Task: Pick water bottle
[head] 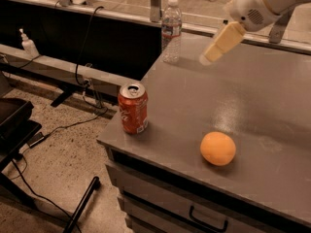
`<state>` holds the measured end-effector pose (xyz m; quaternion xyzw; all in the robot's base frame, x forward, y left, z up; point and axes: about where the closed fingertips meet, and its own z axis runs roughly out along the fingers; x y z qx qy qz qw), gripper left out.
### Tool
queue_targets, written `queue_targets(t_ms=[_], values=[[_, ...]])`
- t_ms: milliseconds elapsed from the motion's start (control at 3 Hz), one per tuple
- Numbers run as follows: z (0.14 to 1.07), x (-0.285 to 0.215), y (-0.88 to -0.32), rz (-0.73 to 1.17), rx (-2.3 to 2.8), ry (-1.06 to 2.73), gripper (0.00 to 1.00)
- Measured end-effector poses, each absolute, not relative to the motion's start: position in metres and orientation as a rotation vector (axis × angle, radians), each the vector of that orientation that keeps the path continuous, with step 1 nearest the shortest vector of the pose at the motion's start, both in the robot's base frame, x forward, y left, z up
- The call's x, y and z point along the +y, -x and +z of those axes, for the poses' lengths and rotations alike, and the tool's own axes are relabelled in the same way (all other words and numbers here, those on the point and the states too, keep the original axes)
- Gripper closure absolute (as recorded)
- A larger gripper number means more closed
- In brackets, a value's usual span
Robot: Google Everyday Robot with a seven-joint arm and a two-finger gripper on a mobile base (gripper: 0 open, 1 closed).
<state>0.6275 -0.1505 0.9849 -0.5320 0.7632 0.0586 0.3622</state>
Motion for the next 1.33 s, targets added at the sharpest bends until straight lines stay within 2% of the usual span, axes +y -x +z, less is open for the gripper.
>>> queue_targets(t_ms=[333, 1333], values=[[0.978, -0.112, -0.665, 0.228, 1.863, 1.208, 0.0], [0.976, -0.052, -0.766, 0.21, 1.7, 0.907, 0.0]])
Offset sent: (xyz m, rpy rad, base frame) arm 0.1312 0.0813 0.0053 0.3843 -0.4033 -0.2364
